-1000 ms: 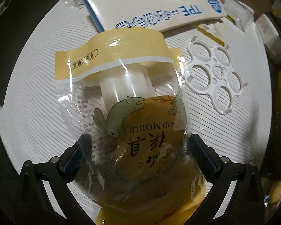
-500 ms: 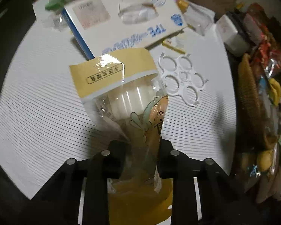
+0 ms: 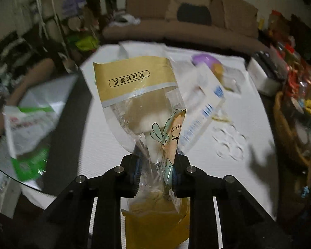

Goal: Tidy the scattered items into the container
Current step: 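Hold the yellow-labelled bag in the left tool while the right tool grasps the white ring holder, then carry the bag with the left tool while the right tool carries the ring holder toward the white box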

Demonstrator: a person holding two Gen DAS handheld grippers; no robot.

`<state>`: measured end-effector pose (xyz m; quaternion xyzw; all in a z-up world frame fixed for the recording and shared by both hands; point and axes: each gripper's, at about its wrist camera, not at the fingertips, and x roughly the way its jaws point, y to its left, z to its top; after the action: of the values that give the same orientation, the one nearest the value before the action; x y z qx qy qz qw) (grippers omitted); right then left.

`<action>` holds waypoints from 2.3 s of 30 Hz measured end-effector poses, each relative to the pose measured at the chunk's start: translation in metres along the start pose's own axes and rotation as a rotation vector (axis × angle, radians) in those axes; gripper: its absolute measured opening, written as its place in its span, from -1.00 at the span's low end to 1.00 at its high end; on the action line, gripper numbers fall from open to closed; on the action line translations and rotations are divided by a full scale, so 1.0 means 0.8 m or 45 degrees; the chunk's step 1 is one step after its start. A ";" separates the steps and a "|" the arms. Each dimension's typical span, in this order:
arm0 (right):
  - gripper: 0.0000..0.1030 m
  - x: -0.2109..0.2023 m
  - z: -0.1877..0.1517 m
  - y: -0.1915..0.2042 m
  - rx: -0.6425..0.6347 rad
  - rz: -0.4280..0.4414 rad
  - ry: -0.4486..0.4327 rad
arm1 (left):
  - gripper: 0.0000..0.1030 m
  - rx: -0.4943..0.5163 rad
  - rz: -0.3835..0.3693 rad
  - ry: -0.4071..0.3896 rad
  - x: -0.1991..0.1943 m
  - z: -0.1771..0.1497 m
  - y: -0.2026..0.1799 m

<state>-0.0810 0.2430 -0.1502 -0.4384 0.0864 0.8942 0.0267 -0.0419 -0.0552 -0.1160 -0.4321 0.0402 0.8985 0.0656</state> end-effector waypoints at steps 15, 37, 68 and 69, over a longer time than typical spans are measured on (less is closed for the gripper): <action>0.05 0.155 -0.048 0.074 -0.303 -0.034 0.438 | -0.58 -0.071 -0.032 -0.005 0.017 0.020 0.047; -0.09 0.072 -0.026 0.025 -0.018 0.231 0.191 | -0.58 -0.018 -0.010 -0.082 -0.022 0.035 0.058; -0.09 -0.136 0.057 0.075 0.019 0.011 -0.534 | -0.58 0.025 -0.137 -0.576 -0.053 0.197 0.090; -0.09 -0.130 0.060 0.085 0.009 0.016 -0.527 | -0.58 0.017 -0.116 -0.584 -0.053 0.197 0.102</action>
<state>-0.0625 0.1878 -0.0305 -0.2447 0.0851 0.9650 0.0400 -0.1498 -0.1191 0.0167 -0.2174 0.0106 0.9690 0.1165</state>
